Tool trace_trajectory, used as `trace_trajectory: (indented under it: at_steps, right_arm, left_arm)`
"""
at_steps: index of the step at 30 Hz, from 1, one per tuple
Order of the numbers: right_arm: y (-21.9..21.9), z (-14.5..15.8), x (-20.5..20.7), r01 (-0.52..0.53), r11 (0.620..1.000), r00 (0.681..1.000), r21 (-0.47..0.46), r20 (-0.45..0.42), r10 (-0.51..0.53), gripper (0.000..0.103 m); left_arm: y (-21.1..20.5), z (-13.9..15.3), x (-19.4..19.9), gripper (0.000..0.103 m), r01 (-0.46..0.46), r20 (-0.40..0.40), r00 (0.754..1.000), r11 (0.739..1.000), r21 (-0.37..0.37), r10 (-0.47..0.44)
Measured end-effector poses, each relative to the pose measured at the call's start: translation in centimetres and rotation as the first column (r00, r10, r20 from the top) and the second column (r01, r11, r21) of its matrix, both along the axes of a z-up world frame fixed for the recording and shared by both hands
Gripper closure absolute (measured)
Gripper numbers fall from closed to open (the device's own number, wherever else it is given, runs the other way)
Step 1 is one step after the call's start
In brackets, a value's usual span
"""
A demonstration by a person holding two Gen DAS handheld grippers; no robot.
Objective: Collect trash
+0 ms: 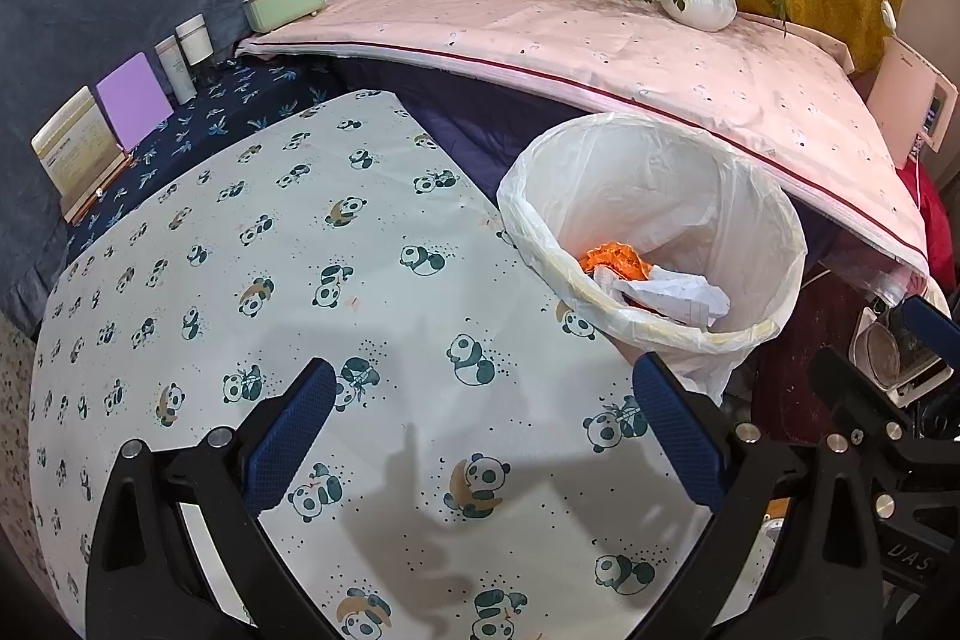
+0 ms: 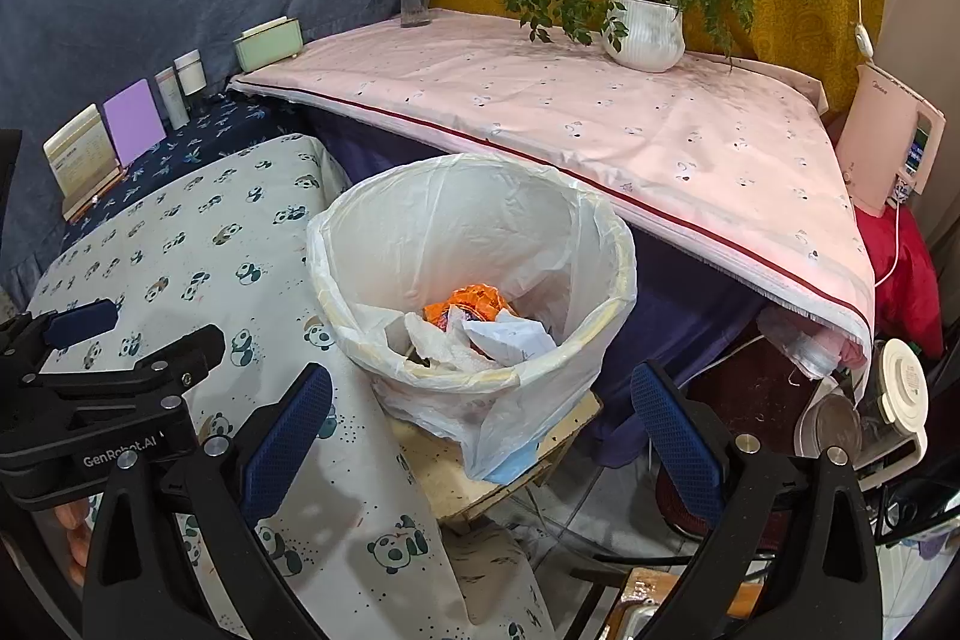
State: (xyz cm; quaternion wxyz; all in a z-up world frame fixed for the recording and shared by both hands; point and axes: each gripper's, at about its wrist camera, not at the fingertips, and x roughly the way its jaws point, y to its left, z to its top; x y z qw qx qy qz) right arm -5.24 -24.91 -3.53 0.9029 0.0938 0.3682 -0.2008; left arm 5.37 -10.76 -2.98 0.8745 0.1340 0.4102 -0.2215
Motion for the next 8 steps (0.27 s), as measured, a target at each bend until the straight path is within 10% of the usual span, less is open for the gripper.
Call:
trace_trajectory:
  at_steps: [8]
  right_arm:
    - [0.05,0.01,0.08,0.004,1.0,1.0,0.0,0.001,-0.004,0.007]
  left_arm:
    - [0.18,-0.22,0.07,0.008,-0.002,0.001,1.0,1.0,0.011,0.002]
